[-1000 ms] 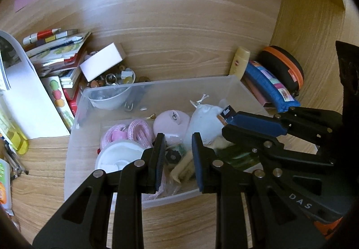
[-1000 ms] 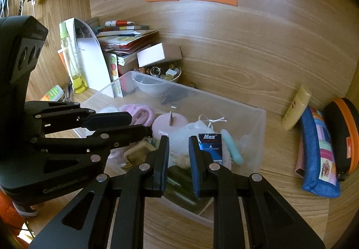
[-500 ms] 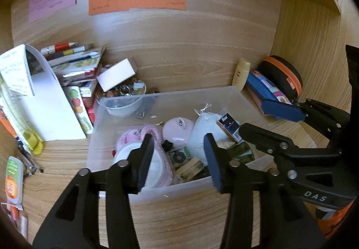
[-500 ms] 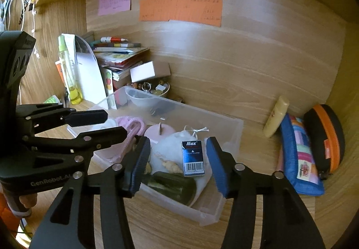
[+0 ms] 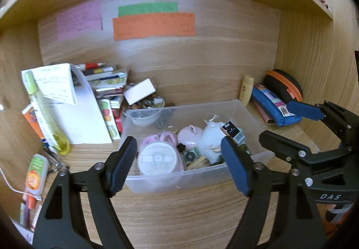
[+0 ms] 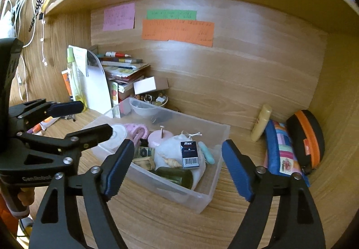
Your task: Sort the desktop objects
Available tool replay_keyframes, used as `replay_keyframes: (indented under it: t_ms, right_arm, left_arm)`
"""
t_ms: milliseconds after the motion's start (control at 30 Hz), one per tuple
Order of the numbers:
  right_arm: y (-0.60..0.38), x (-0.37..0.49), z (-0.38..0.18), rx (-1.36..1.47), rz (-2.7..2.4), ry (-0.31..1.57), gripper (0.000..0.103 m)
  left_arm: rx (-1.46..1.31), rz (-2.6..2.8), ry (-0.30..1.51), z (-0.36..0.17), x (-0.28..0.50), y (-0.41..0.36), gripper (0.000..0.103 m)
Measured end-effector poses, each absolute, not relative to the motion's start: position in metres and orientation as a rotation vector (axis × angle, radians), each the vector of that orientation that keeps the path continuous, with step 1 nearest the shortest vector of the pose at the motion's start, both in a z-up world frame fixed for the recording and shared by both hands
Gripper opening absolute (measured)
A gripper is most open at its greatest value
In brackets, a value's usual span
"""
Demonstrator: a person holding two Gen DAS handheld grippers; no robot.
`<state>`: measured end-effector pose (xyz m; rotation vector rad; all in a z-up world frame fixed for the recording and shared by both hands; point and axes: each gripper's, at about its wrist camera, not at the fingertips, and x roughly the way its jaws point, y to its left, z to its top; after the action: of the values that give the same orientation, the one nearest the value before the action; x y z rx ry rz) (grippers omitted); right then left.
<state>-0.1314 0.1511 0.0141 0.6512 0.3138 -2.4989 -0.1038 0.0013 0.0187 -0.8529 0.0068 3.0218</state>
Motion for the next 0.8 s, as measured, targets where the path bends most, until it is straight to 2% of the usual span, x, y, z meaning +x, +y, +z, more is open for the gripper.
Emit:
replay_keyframes:
  t_ms: [100,300,800]
  right_arm:
    - [0.155,-0.122,0.017,0.645,-2.503,0.307,0.083]
    - [0.159,-0.106,0.019,0.636,-2.515,0.302,0.087]
    - [0.168,-0.079,0.02,0.626,-2.531,0.313,0.091]
  left_arm:
    - [-0.826,3.066,0.015,0.024,-0.092,0.001,0.093]
    - [-0.812,3.116,0.041,0.03,-0.07,0.0,0.098]
    - [-0.838,3.136,-0.033,0.024,-0.045,-0.009,0.101]
